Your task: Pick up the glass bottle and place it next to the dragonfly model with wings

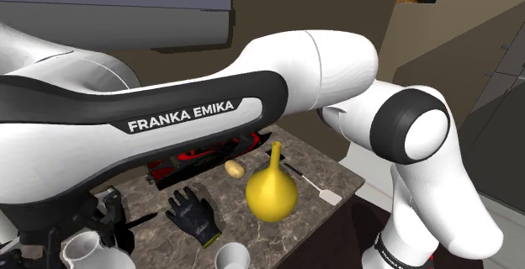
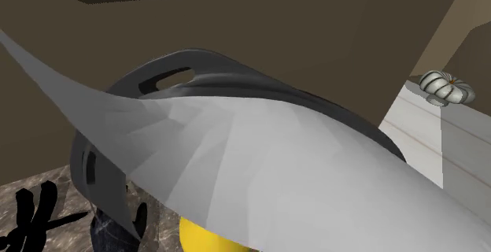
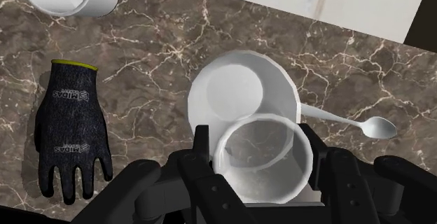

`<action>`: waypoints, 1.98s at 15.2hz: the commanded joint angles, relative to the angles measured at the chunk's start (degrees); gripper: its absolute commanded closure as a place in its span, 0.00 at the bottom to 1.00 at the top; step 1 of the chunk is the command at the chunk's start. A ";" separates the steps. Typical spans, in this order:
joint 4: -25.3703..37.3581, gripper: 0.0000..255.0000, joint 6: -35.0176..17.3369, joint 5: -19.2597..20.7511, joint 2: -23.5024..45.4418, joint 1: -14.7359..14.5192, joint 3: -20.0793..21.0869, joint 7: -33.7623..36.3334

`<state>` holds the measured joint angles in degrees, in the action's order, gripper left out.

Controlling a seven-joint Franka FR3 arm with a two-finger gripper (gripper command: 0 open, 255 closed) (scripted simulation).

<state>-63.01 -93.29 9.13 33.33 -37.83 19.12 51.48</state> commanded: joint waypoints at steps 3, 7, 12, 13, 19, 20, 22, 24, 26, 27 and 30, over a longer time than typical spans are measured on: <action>-3.31 1.00 -3.20 0.00 -0.14 0.36 -0.03 0.13; -6.72 1.00 -6.39 0.01 -0.32 0.75 -0.07 0.25; -9.45 1.00 -9.18 0.09 -0.23 1.01 -0.14 0.37; -9.44 1.00 -9.18 0.10 -0.22 1.01 -0.15 0.37; -9.43 1.00 -9.17 0.10 -0.22 1.01 -0.15 0.37; -9.45 0.00 -9.18 0.10 -0.22 1.01 -0.15 0.37; -9.44 0.00 -9.18 0.10 -0.22 1.01 -0.15 0.37; -9.44 0.00 -9.18 0.10 -0.22 1.01 -0.15 0.37; -7.49 0.00 -7.25 0.05 -0.23 0.83 -0.11 0.27; -5.37 0.00 -5.26 0.03 -0.11 0.61 -0.08 0.17; -1.00 0.00 -1.47 0.10 0.42 0.08 -0.09 0.00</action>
<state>-64.46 -95.50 9.29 33.97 -37.74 19.01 51.52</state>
